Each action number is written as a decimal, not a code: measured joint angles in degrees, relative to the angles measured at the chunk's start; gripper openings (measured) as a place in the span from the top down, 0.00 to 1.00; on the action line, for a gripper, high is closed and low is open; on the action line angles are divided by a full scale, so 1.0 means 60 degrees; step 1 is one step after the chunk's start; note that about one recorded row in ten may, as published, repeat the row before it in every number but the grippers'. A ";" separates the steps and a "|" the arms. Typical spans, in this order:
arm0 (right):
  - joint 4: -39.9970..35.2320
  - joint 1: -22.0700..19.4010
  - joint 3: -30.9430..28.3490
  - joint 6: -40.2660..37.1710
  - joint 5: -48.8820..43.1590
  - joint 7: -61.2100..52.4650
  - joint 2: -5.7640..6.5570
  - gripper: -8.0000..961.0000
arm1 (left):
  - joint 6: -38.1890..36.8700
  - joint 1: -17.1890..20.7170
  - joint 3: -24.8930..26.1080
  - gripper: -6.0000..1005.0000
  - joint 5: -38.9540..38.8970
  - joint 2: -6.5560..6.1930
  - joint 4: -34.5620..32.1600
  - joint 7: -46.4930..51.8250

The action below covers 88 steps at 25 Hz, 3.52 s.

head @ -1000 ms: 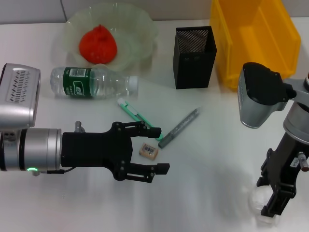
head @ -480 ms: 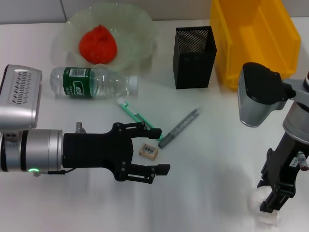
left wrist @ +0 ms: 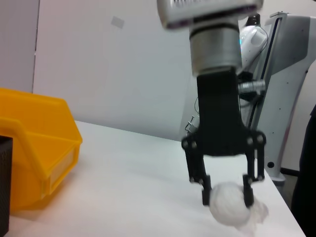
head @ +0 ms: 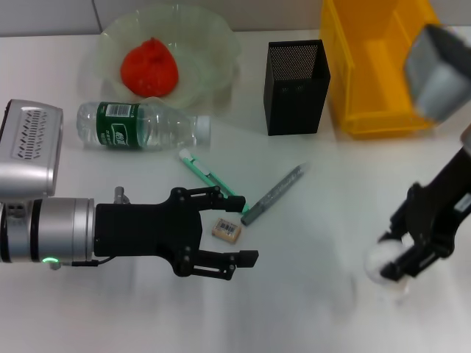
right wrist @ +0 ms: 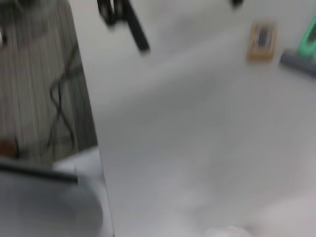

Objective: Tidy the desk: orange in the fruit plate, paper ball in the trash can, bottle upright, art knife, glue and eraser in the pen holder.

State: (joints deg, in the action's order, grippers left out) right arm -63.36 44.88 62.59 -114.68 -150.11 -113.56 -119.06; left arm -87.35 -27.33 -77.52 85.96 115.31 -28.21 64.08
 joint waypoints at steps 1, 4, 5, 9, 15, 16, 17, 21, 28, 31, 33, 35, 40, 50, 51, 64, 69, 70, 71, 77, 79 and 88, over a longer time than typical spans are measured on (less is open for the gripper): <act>-0.0057 -0.0001 -0.0374 -0.0073 0.0060 0.0146 0.0019 0.49 | 0.0000 0.0000 0.0000 0.14 0.0000 0.0000 0.0000 0.0000; -0.0191 -0.0094 -0.1431 -0.0260 0.0597 0.0541 0.0179 0.49 | -0.0002 0.0025 0.0000 0.14 -0.0023 0.0000 0.0001 -0.0003; -0.0215 -0.0234 -0.2063 -0.0298 0.1162 0.0840 0.0302 0.49 | -0.0002 0.0028 -0.0001 0.14 -0.0027 0.0001 0.0000 -0.0005; -0.0226 -0.0587 -0.2817 -0.0183 0.1932 0.1286 0.0418 0.49 | -0.0022 0.0030 0.0106 0.14 -0.0040 0.0000 0.0000 -0.0016; 0.0051 -0.1612 -0.4529 0.0421 0.3975 0.2539 0.0475 0.49 | -0.0159 0.0058 0.0263 0.14 -0.0045 0.0022 -0.0004 -0.0016; 0.0051 -0.1612 -0.4529 0.0421 0.3975 0.2539 0.0475 0.49 | -0.0165 0.0057 0.0262 0.14 -0.0046 0.0029 -0.0008 -0.0017; 0.0227 -0.1751 -0.4741 0.0538 0.4382 0.2758 0.0476 0.49 | -0.0170 0.0058 0.0263 0.14 -0.0046 0.0034 -0.0010 -0.0017; 0.1353 -0.2236 -0.5334 0.1130 0.6107 0.3768 0.0479 0.49 | -0.0176 0.0040 0.0264 0.14 -0.0046 0.0043 -0.0015 -0.0016; 0.3535 -0.2729 -0.5556 0.2863 0.8212 0.5753 0.0413 0.49 | -0.0220 0.0015 0.0265 0.14 -0.0045 0.0044 -0.0050 -0.0015; 0.4248 -0.2837 -0.5564 0.3691 0.8989 0.6513 0.0329 0.49 | -0.0239 -0.0004 0.0264 0.14 -0.0045 0.0051 -0.0058 -0.0015; 0.4692 -0.2860 -0.5567 0.4319 0.9442 0.6985 0.0253 0.49 | -0.0251 -0.0018 0.0264 0.14 -0.0045 0.0062 -0.0059 -0.0016; 0.5176 -0.2840 -0.5571 0.5188 1.0034 0.7759 0.0103 0.49 | -0.0262 -0.0024 0.0264 0.14 -0.0045 0.0069 -0.0060 -0.0015; 0.5857 -0.2656 -0.5501 0.6281 1.0778 0.8708 -0.0006 0.49 | -0.0266 -0.0041 0.0263 0.14 -0.0045 0.0074 -0.0075 -0.0021; 0.6902 -0.2050 -0.5488 0.8174 1.1662 0.9903 -0.0044 0.46 | -0.0423 -0.0012 0.0606 0.14 -0.0047 0.0113 -0.0075 -0.0029; 0.6902 -0.2050 -0.5488 0.8174 1.1662 0.9903 -0.0044 0.45 | -0.0448 -0.0006 0.0667 0.14 -0.0049 0.0115 -0.0070 -0.0030; 0.6940 -0.1913 -0.5550 0.8801 1.1670 0.9791 -0.0054 0.33 | -0.0447 -0.0047 0.0733 0.14 -0.0060 0.0164 -0.0015 -0.0043; 0.6927 -0.1915 -0.5558 0.8807 1.1722 0.9802 -0.0054 0.21 | -0.0430 -0.0052 0.0737 0.14 -0.0060 0.0176 -0.0014 -0.0045; 0.6927 -0.1918 -0.5556 0.8809 1.1765 0.9802 -0.0054 0.17 | -0.0430 -0.0052 0.0740 0.14 -0.0060 0.0176 -0.0014 -0.0045; 0.6927 -0.1927 -0.5556 0.8810 1.1842 0.9807 -0.0054 0.13 | -0.0429 -0.0052 0.0745 0.14 -0.0060 0.0179 -0.0014 -0.0045; 0.6929 -0.1972 -0.5553 0.8797 1.1984 0.9822 -0.0049 0.14 | -0.0428 -0.0037 0.0749 0.14 -0.0060 0.0191 -0.0026 -0.0046; 0.6938 -0.1973 -0.5553 0.8803 1.1985 0.9824 -0.0048 0.13 | -0.0433 -0.0030 0.0748 0.14 -0.0060 0.0191 -0.0035 -0.0045; 0.7203 -0.1989 -0.5485 0.8653 1.2902 0.9734 -0.0013 0.14 | -0.0438 0.0034 0.0747 0.14 -0.0059 0.0209 -0.0022 -0.0125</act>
State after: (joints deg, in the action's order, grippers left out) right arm -20.15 32.95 29.68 -62.76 -72.69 -55.16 -119.14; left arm -89.98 -27.13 -73.04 85.61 116.56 -28.34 63.33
